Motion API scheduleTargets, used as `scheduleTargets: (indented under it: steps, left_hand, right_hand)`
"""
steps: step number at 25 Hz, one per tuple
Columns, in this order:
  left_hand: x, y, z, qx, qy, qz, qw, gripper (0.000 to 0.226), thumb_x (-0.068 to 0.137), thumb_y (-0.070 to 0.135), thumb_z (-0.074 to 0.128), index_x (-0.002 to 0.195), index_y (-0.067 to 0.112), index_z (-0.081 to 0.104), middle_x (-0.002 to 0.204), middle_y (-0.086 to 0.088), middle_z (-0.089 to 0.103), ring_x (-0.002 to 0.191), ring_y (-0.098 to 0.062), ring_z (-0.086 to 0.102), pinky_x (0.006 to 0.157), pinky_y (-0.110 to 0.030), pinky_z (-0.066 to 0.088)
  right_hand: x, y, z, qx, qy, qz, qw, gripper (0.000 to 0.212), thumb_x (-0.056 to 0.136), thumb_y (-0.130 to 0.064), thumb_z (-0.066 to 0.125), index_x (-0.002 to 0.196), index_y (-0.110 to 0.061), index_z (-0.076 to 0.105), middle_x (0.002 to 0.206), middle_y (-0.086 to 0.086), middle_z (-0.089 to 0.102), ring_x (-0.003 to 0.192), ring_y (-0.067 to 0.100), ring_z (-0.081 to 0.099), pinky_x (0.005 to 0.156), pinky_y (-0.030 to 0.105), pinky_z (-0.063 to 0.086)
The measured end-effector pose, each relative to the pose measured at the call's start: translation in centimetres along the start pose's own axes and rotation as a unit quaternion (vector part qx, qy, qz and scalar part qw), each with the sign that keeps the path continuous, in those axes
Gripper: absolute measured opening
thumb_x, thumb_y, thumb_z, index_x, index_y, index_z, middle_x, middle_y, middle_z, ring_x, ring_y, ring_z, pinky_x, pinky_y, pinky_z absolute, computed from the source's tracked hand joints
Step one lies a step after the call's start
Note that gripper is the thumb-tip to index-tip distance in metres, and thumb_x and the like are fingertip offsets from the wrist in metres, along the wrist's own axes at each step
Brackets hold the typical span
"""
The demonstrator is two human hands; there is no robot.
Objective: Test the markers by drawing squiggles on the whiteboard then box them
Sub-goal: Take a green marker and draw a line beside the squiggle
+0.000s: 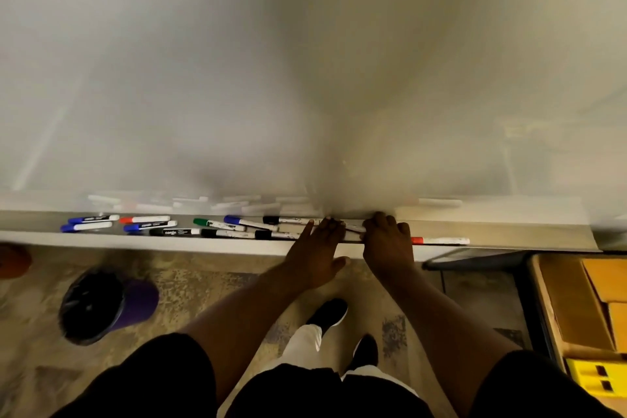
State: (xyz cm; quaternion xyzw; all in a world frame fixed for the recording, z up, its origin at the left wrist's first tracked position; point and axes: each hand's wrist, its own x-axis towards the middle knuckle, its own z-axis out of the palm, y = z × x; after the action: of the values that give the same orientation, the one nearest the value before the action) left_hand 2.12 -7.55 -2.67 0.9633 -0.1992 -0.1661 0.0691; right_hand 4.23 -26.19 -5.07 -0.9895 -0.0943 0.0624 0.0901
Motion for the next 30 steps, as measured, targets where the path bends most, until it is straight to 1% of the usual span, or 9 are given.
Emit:
scheduleTargets:
  steps: [3, 5, 8, 10, 13, 16, 21, 27, 30]
  left_hand:
    - [-0.6, 0.8, -1.1, -0.007, 0.021, -0.020, 1.000, 0.061, 0.102, 0.041, 0.040, 0.155, 0.016, 0.021, 0.162, -0.004, 0.021, 0.151, -0.022, 0.011, 0.122, -0.047, 0.007]
    - [-1.5, 1.0, -1.6, -0.013, 0.048, -0.029, 0.998, 0.054, 0.101, 0.032, 0.045, 0.151, 0.016, 0.032, 0.156, -0.006, 0.036, 0.146, -0.026, 0.027, 0.119, -0.048, 0.019]
    - [-2.7, 1.0, -2.1, -0.016, 0.129, -0.028, 0.991, 0.029, 0.097, 0.023, 0.050, 0.123, 0.018, 0.060, 0.116, -0.005, 0.059, 0.108, -0.028, 0.057, 0.092, -0.039, 0.039]
    - [-3.7, 1.1, -2.8, -0.031, 0.147, -0.039, 0.988, 0.020, 0.100, 0.025, 0.047, 0.110, 0.018, 0.062, 0.105, -0.003, 0.059, 0.094, -0.024, 0.057, 0.082, -0.035, 0.037]
    - [-5.8, 0.9, -3.3, -0.073, 0.139, -0.040, 0.987, 0.023, 0.103, 0.033, 0.042, 0.107, 0.019, 0.060, 0.100, -0.003, 0.064, 0.083, -0.023, 0.060, 0.073, -0.034, 0.042]
    - [-7.6, -0.3, -3.8, -0.161, 0.095, -0.054, 0.981, 0.033, 0.101, 0.047, 0.040, 0.104, 0.023, 0.062, 0.092, 0.003, 0.066, 0.079, -0.015, 0.059, 0.069, -0.032, 0.048]
    - [-9.5, -3.0, -6.1, -0.270, 0.073, -0.020, 0.960, 0.027, 0.098, 0.044, 0.052, 0.101, 0.023, 0.069, 0.087, 0.009, 0.064, 0.079, -0.008, 0.058, 0.069, -0.026, 0.044]
    - [-14.0, -9.3, -9.6, -0.243, 0.110, 0.026, 0.964, 0.022, 0.096, 0.044, 0.054, 0.095, 0.028, 0.068, 0.082, 0.010, 0.064, 0.077, -0.011, 0.058, 0.070, -0.031, 0.048]
    - [-15.7, -11.5, -12.5, -0.236, 0.162, 0.051, 0.957, 0.025, 0.094, 0.046, 0.052, 0.089, 0.027, 0.068, 0.080, 0.008, 0.067, 0.074, -0.008, 0.059, 0.071, -0.033, 0.051]
  right_hand:
    - [-0.9, 0.5, -1.0, 0.031, 0.025, -0.005, 0.999, 0.036, 0.072, -0.007, 0.073, 0.108, -0.015, 0.069, 0.108, 0.005, 0.066, 0.100, 0.028, 0.063, 0.087, 0.045, 0.049]
    - [-1.8, 0.5, -1.8, 0.071, 0.056, -0.025, 0.996, 0.038, 0.073, -0.004, 0.070, 0.109, -0.016, 0.067, 0.104, 0.003, 0.067, 0.096, 0.026, 0.063, 0.087, 0.043, 0.047]
    - [-3.2, -0.1, -2.7, 0.131, 0.100, -0.080, 0.983, 0.025, 0.081, -0.009, 0.067, 0.104, -0.019, 0.064, 0.096, -0.002, 0.063, 0.087, 0.024, 0.060, 0.075, 0.038, 0.045]
    - [-4.0, -0.9, -2.9, 0.169, 0.101, -0.110, 0.974, 0.020, 0.088, -0.019, 0.067, 0.108, -0.020, 0.064, 0.099, -0.002, 0.062, 0.091, 0.023, 0.058, 0.072, 0.037, 0.046]
    - [-5.4, -2.8, -3.3, 0.214, 0.073, -0.135, 0.965, 0.033, 0.092, -0.044, 0.064, 0.119, -0.025, 0.067, 0.104, -0.005, 0.064, 0.096, 0.015, 0.056, 0.076, 0.032, 0.050]
    - [-6.6, -4.3, -3.9, 0.238, 0.089, -0.129, 0.959, 0.042, 0.091, -0.059, 0.053, 0.112, -0.027, 0.072, 0.095, -0.008, 0.064, 0.090, 0.014, 0.056, 0.074, 0.031, 0.047]
    - [-7.1, -7.6, -5.1, 0.240, 0.139, -0.116, 0.954, 0.039, 0.092, -0.061, 0.050, 0.107, -0.033, 0.073, 0.088, -0.012, 0.060, 0.086, 0.012, 0.053, 0.073, 0.033, 0.046]
    - [-7.4, -16.1, -7.0, 0.232, 0.209, -0.083, 0.946, 0.032, 0.088, -0.060, 0.054, 0.098, -0.037, 0.074, 0.080, -0.016, 0.056, 0.081, 0.005, 0.050, 0.074, 0.031, 0.037]
    - [-7.5, -20.2, -9.2, 0.234, 0.287, -0.039, 0.928, 0.030, 0.084, -0.061, 0.056, 0.085, -0.036, 0.072, 0.077, -0.019, 0.056, 0.081, 0.002, 0.050, 0.078, 0.027, 0.032]
